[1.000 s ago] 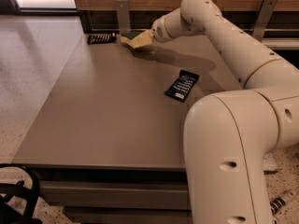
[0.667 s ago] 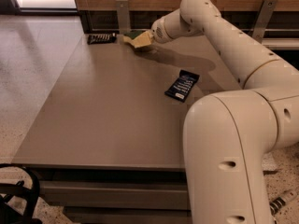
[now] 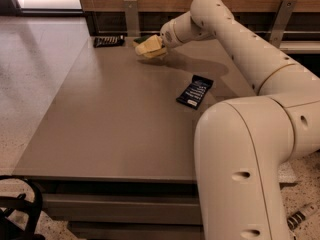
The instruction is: Move sponge near rxbar chocolate
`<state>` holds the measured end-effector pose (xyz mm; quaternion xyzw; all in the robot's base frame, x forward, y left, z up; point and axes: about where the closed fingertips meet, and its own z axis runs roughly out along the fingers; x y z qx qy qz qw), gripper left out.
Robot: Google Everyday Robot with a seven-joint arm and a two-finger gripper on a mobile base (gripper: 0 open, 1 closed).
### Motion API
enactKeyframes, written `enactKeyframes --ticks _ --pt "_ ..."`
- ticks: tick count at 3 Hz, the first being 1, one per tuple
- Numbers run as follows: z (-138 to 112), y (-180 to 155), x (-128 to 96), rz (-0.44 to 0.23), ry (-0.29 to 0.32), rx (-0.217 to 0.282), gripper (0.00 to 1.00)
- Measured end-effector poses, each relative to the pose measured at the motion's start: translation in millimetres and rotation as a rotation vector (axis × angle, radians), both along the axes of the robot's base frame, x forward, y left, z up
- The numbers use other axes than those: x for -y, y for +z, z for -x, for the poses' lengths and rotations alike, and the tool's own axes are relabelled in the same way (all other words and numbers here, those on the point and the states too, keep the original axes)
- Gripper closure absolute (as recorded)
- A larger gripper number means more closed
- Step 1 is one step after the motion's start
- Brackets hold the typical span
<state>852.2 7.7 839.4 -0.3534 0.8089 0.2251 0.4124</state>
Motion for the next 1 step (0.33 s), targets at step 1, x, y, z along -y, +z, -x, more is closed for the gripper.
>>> enactKeyframes --ticks 1 --pt "0.0 -0.1 -0.1 0.0 0.0 0.0 0.0"
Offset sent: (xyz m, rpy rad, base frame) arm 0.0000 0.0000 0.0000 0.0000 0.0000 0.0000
